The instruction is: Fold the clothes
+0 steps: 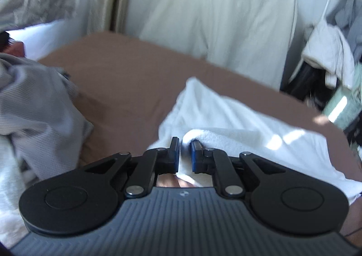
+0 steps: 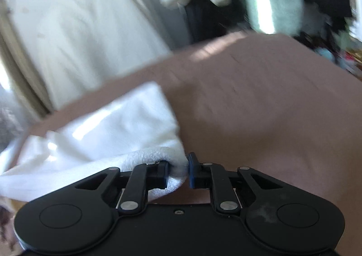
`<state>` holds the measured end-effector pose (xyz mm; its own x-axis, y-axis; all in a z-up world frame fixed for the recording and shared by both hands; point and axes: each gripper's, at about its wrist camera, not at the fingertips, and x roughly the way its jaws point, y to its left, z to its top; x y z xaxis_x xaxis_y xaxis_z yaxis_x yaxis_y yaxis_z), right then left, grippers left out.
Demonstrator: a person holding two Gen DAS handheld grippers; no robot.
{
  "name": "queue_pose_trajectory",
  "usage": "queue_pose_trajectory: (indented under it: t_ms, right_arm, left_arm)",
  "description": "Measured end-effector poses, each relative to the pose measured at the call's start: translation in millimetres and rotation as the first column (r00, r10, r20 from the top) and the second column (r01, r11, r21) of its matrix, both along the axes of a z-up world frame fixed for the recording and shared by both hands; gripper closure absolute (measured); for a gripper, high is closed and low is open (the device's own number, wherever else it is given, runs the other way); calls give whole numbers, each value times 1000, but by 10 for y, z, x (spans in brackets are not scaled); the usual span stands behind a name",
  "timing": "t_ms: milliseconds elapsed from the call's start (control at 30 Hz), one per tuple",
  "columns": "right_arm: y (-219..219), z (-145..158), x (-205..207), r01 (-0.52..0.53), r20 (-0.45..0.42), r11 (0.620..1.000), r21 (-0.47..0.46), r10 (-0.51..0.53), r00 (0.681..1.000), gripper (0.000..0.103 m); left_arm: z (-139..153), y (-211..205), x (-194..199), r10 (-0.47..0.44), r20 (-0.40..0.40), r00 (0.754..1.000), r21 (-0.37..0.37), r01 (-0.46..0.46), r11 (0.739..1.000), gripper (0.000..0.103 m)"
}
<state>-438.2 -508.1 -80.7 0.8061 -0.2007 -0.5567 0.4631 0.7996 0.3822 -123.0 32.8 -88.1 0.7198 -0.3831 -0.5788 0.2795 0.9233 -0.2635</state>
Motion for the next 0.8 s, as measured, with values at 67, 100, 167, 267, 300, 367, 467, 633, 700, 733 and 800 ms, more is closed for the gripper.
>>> queue_pose_trajectory:
  t_ms: [67, 100, 167, 267, 300, 367, 467, 633, 700, 733, 800]
  right_arm:
    - [-24, 34, -51, -75, 47, 997, 22, 74, 996, 85]
    - [-56, -19, -21, -101, -10, 994, 38, 102, 995, 85]
    - [-89, -165, 29, -141, -144, 989, 35, 144, 979, 85]
    - [-116, -339, 38, -198, -290, 980, 19, 195, 937, 84]
    - [-133, -339, 9, -217, -295, 976, 23, 214, 931, 83]
    - [-183, -221, -76, -239, -237, 971, 29, 239, 942, 78]
    - [-340, 45, -181, -277, -77, 959, 66, 282, 956, 70]
    - [-661, 505, 310, -325, 94, 943, 75, 318, 943, 51]
    - [-790, 575, 666, -370, 88, 923, 104, 362, 928, 41]
    - [-858, 552, 860, -408, 81, 903, 136, 400, 913, 41]
    - [-1025, 373, 1250, -427, 63, 876, 223, 424, 903, 40]
  left_arm:
    - [12, 45, -50, 35, 4, 999, 52, -35, 998, 93]
    - [-31, 58, -16, 37, -36, 999, 79, -34, 996, 93]
    - [-147, 112, 117, -1, -162, 987, 39, 8, 999, 94]
    - [-119, 97, 211, -59, -198, 978, 7, 62, 998, 93]
    - [-56, 49, 225, -87, -178, 980, 31, 94, 995, 92]
    - [69, -74, 288, -129, -137, 982, 98, 143, 985, 84]
    - [237, -294, 477, -184, -77, 980, 177, 195, 965, 58]
    - [136, -525, 1235, -265, -118, 957, 96, 277, 956, 51]
    - [26, -606, 1504, -267, -128, 955, 74, 278, 958, 51]
    - [-51, -637, 1622, -262, -133, 956, 56, 272, 961, 51]
    - [-208, -689, 1815, -256, -178, 950, -2, 260, 966, 51]
